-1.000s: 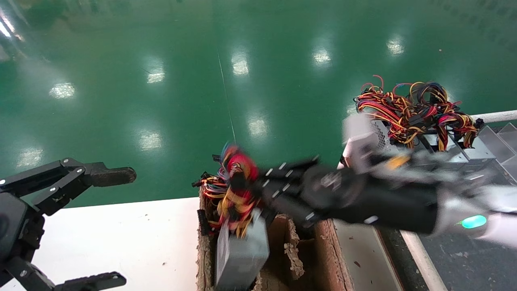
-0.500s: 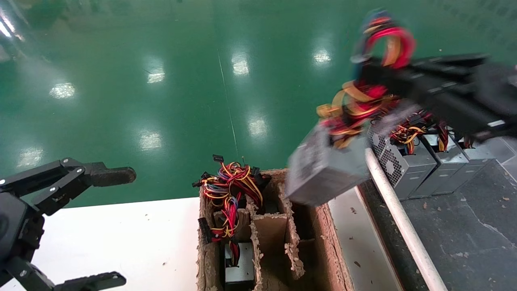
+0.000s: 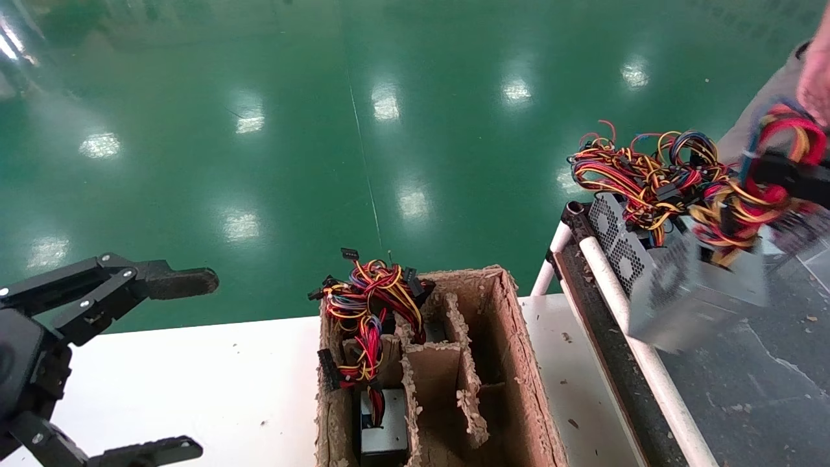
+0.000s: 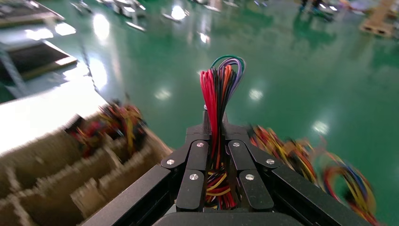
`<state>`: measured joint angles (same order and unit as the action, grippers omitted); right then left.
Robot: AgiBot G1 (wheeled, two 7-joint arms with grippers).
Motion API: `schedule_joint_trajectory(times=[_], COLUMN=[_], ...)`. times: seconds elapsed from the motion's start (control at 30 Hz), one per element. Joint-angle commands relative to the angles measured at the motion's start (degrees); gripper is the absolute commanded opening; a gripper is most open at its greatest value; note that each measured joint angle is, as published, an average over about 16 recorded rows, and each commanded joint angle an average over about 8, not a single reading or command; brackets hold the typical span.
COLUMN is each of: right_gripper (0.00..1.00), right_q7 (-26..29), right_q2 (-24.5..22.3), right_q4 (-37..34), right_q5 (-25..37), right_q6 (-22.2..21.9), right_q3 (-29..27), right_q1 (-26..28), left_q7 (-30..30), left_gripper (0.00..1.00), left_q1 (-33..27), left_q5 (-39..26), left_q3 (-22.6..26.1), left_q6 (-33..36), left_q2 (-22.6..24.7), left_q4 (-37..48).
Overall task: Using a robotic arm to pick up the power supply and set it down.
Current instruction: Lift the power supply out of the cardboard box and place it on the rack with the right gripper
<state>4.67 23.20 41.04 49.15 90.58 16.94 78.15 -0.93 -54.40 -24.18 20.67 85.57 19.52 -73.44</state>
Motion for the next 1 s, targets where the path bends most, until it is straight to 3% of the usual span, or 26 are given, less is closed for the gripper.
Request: schedule_joint_trajectory(times=[0.03, 0.6, 1.0], right_gripper=[0.0, 0.0, 0.0], right_q7=[-1.46, -7.41, -8.43], right_q2=[-1.27, -5.4, -4.1], right_q4=[-1.86, -8.12, -8.13], right_q5=[0.38, -1.22, -0.67], right_q6=[0.07, 0.17, -0.1], right_q3=[0.62, 5.16, 9.28], right_q1=[-0.31, -1.04, -0.65], left_q7=[0.0, 0.02, 0.03], left_gripper=[1.0, 1.0, 1.0], left_q1=[0.0, -0.01, -0.02], left_q5=[0.0, 0.02, 0.04], left_q3=[0.0, 0.04, 0.07], left_q6=[0.0, -0.01, -0.01], left_q2=[0.0, -0.01, -0.02], left_q4=[0.0, 0.0, 0.0])
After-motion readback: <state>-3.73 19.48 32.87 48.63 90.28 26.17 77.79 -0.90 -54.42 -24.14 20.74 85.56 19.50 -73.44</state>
